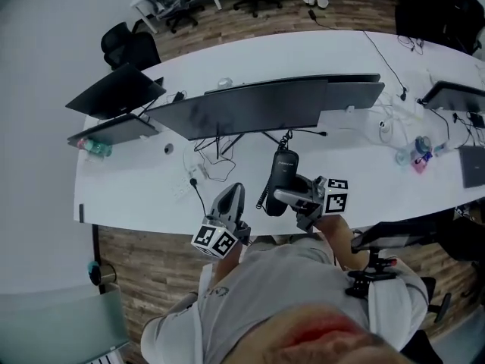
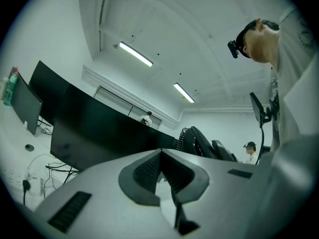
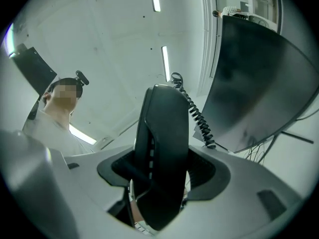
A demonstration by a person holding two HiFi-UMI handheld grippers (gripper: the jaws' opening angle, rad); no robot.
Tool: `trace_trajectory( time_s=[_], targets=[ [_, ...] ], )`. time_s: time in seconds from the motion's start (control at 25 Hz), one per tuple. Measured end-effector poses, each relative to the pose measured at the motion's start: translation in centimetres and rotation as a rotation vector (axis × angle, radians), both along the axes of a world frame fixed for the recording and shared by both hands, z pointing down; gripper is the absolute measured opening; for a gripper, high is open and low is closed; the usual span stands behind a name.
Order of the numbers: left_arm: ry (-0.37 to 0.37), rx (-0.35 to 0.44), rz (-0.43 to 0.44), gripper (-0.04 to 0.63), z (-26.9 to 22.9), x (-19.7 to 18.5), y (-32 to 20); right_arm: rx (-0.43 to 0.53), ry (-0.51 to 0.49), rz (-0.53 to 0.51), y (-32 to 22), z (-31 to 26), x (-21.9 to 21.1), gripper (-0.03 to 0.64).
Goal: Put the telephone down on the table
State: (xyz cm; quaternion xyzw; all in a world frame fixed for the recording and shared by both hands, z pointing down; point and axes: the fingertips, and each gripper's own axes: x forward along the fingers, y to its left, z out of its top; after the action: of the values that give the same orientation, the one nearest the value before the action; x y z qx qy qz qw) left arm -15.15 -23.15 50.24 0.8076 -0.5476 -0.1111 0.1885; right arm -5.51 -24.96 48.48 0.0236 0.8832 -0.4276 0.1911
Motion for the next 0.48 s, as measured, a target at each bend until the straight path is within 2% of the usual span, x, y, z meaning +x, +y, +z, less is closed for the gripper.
trace_trajectory(
  time_s=[0.16,0.24,0.36,0.48],
  targets=[
    [0.015,0.015,-0.001,0.009,0.2,-0.7,-1.6,-0.033,-0.014,0.0,-1.1,-0.3,-0.4,0.298],
    [0.027,0.037,0.004,0.009,-0.2,-0.9,-2.8,-0.02,-0.001,0.017,-1.7,-0.7,-0.5,0.298],
    [0.045,0.082,0.053,0.011,-1.6,-0.9,-4.1,0.007,0.019,0.067,-2.4,-2.1,-0.5,0.298],
    [0.03,0.122,0.106,0.011,-3.0,-0.8,-4.6,-0.013,-0.019,0.109,-2.3,-3.4,-0.6,0.298]
  ],
)
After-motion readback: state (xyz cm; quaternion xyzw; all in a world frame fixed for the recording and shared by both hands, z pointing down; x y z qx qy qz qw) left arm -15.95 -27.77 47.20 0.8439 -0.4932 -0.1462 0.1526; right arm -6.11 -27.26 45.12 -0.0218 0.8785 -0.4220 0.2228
